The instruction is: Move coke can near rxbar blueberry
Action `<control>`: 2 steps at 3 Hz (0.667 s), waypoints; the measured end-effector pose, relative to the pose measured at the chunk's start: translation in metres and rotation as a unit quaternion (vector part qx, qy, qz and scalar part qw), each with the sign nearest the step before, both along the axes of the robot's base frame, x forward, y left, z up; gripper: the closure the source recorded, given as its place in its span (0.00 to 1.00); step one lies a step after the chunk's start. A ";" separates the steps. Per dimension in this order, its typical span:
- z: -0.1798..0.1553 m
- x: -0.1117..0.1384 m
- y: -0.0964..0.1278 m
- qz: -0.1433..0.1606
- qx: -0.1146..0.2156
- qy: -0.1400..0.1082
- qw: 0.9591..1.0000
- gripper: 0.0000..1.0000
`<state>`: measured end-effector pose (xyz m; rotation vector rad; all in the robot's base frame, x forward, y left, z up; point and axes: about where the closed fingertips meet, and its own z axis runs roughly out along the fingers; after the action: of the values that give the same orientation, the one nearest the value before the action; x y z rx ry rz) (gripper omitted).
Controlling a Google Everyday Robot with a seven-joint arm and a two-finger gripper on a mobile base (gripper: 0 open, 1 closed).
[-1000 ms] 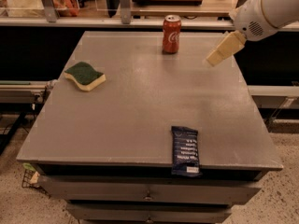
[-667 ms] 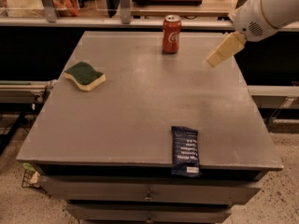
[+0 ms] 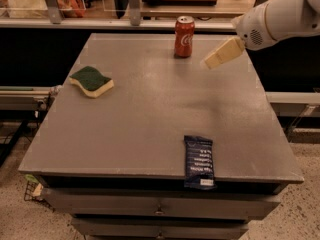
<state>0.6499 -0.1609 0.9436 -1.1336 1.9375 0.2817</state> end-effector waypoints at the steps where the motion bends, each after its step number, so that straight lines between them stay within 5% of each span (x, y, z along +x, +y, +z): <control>1: -0.015 0.043 0.030 -0.015 0.081 -0.008 0.997 0.00; 2: -0.030 0.081 0.057 -0.033 0.138 -0.023 0.990 0.00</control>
Offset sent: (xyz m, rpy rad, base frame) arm 0.1304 0.0809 -0.0426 0.4186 -0.1053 -0.1336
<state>0.7308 -0.1039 0.9132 -0.8850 1.8266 0.4677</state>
